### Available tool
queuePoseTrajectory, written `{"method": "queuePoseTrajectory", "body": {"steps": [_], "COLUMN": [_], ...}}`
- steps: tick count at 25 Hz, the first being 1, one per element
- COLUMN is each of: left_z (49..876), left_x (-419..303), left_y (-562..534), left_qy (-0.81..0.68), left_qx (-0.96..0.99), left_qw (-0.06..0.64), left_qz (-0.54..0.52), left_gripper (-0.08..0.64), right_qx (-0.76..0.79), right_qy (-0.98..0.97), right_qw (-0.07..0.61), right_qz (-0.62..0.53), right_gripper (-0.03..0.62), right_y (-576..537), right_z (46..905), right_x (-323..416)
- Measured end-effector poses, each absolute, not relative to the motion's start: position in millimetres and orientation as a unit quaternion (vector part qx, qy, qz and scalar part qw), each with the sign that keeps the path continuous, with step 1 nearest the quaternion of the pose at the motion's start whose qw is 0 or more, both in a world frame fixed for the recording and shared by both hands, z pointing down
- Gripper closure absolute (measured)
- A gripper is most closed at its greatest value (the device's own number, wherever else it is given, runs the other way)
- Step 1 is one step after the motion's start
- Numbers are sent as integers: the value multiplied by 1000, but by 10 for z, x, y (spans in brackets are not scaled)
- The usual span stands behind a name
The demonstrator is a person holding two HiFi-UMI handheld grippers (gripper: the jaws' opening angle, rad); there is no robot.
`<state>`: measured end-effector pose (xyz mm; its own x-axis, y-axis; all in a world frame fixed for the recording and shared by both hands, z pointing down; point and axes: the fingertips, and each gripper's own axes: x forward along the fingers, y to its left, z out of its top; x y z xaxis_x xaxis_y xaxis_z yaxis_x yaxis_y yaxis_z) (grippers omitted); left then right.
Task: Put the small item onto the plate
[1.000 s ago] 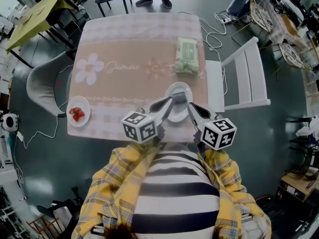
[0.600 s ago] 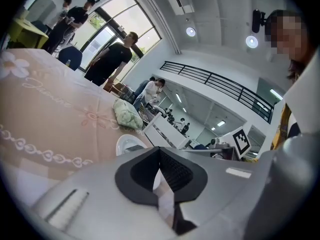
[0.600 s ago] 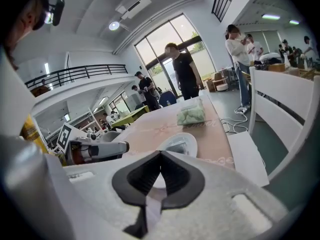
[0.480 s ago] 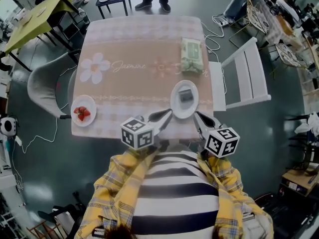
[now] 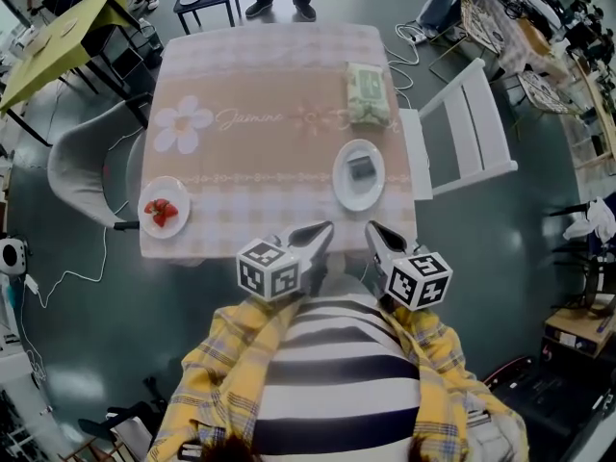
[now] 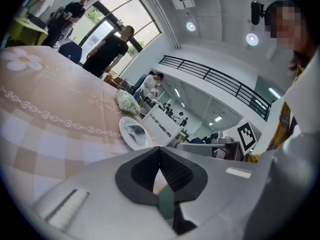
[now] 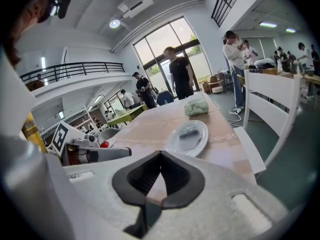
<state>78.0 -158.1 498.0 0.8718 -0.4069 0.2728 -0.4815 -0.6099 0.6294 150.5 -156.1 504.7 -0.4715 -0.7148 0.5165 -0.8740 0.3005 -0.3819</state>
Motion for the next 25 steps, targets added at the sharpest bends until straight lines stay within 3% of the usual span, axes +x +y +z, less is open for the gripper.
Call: {"method": "queuePoseTrajectory", "body": {"steps": [25], "left_z": [4928], "left_x": [807], "left_y": [-944], "left_qy": [-215], "left_qx": [916], "left_qw": [331], "left_qz": [76], "left_gripper": [561], "right_qx": [537], "right_qy": [-776], "right_qw": [117], "right_qz": [309], "right_gripper": [597], "right_y": [-797], "right_z": [5064], "right_x": [1467]}}
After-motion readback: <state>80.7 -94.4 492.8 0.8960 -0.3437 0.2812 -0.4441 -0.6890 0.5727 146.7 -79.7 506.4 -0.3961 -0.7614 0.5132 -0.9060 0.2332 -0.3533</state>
